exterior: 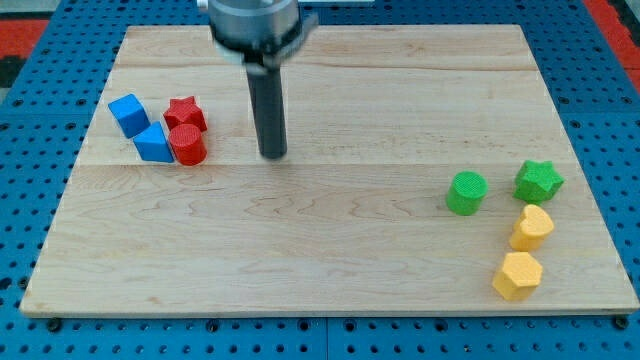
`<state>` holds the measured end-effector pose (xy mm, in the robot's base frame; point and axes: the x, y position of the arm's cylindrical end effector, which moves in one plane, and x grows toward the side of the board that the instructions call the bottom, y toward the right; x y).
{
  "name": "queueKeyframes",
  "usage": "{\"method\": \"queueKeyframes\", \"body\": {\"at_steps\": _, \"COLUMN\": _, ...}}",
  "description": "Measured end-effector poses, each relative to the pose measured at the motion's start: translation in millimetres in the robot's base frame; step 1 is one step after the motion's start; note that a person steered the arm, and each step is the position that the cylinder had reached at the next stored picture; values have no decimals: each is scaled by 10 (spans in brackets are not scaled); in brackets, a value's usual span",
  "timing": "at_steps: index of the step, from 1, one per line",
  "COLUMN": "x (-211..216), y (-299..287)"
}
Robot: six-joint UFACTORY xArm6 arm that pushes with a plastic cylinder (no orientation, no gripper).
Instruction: Separate green blocks from yellow blocks
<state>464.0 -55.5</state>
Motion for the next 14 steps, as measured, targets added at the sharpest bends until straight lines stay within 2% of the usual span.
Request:
{"method": "queueKeyframes", "body": {"at_steps": 1, "x": 315, "y": 0}}
{"method": "queueKeyframes", "body": {"at_steps": 2, "x": -12, "y": 109}}
{"method": "queueKeyframes", "body": {"at_steps": 3, "x": -405, "y": 704}}
{"method": "queueKeyframes", "body": {"at_steps": 5, "x": -630, "y": 2601}}
{"method": "queueKeyframes", "body": {"at_steps": 6, "x": -203, "y": 3035}}
{"method": "queueKeyframes", "body": {"at_steps": 7, "x": 199, "y": 3153}}
{"method": "queueKeyframes", "body": {"at_steps": 8, "x": 306, "y": 3207}}
{"method": "queueKeyframes", "body": {"at_steps": 14, "x": 125, "y": 2172}}
